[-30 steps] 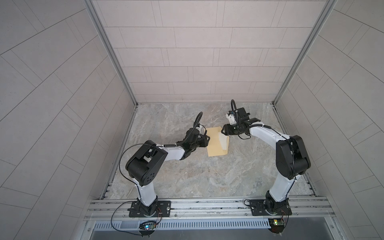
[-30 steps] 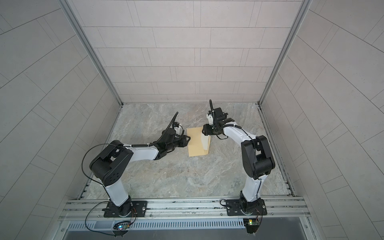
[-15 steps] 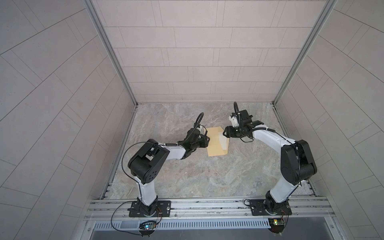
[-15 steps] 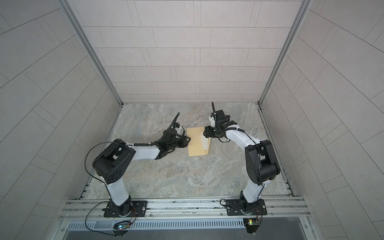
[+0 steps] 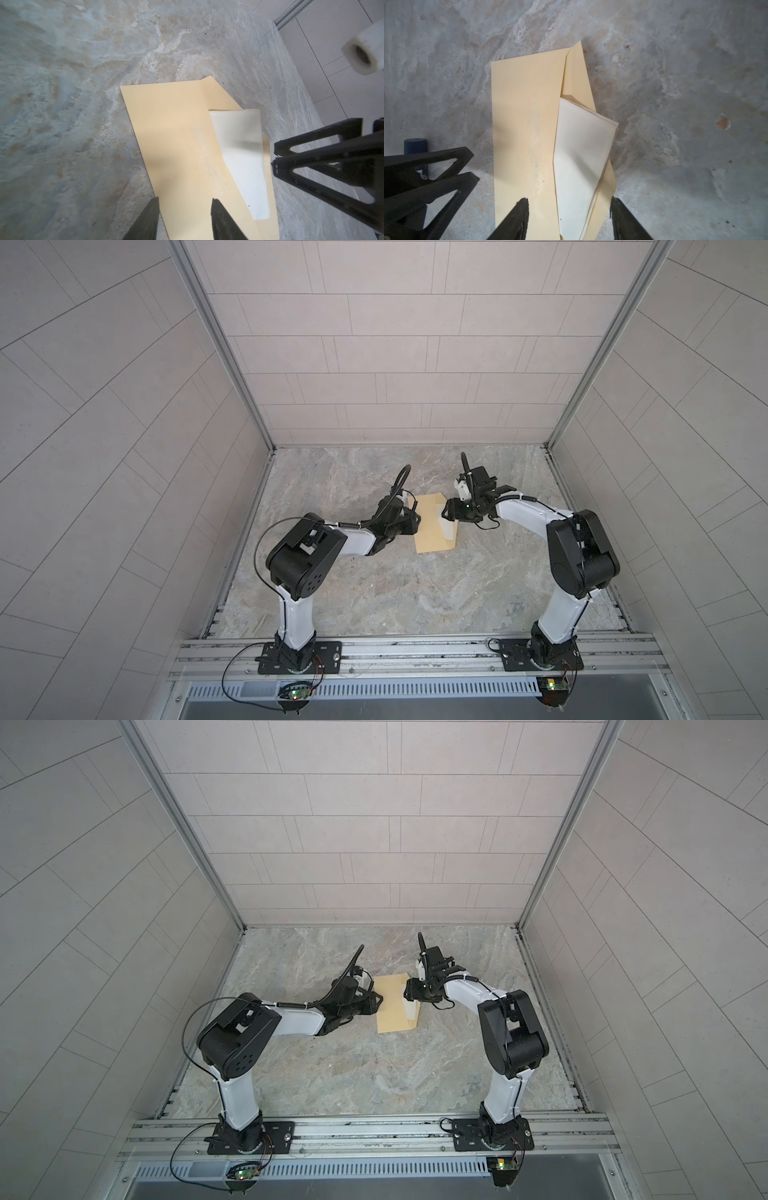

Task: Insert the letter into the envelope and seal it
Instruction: 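Push the sheet deeper into the envelope with the right gripper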

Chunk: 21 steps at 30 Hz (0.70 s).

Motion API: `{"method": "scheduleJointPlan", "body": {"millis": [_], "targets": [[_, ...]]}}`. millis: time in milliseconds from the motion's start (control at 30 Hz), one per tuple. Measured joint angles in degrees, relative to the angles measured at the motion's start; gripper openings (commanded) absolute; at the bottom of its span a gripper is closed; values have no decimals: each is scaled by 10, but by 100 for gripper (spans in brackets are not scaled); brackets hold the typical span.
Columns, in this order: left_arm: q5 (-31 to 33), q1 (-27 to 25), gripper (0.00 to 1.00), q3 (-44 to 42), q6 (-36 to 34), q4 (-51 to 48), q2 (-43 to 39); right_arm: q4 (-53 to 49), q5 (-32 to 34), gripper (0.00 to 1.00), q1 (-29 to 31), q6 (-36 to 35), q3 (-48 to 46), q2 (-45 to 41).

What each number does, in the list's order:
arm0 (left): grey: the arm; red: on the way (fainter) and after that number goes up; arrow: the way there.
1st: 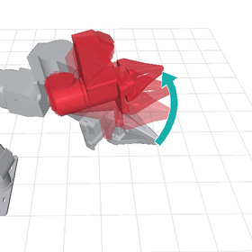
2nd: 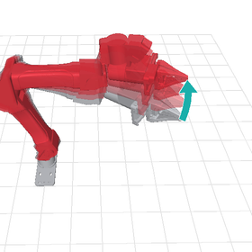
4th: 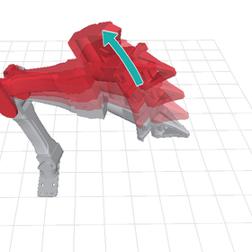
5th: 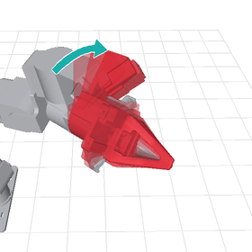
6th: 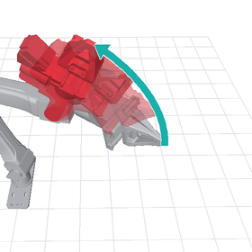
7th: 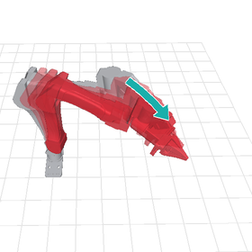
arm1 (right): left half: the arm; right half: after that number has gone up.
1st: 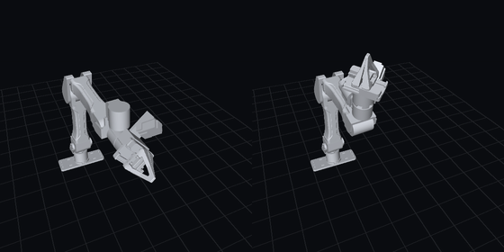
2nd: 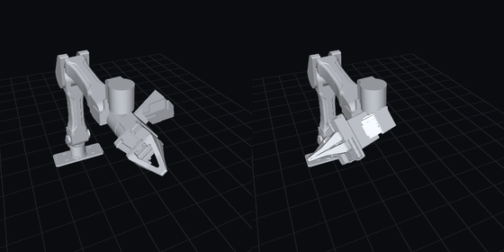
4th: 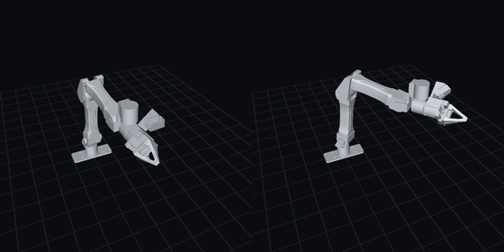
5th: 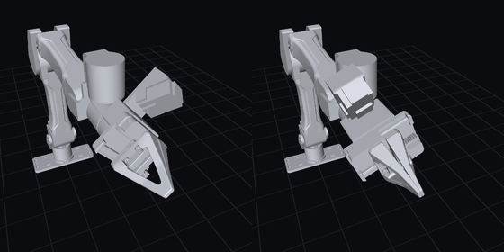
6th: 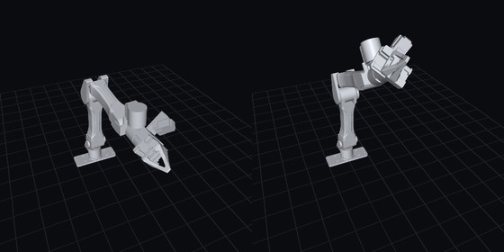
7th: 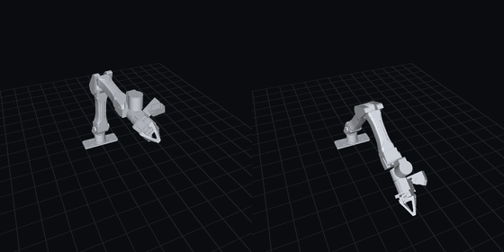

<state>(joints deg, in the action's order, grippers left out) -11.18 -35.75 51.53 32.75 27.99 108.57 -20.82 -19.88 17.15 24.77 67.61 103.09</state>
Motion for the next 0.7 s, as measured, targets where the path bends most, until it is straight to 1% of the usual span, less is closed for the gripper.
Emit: {"method": "scheduleJointPlan", "body": {"millis": [167,267,400,700], "targets": [[-2,0,29,8,2,0,12,5,-2,62,0,7,5,17],[-3,0,25,14,2,0,20,11,-5,62,0,11,7,26],[-4,1,21,19,2,0,30,13,-7,61,1,12,10,34],[-9,9,21,19,2,2,48,8,-6,60,1,10,11,32]]}}
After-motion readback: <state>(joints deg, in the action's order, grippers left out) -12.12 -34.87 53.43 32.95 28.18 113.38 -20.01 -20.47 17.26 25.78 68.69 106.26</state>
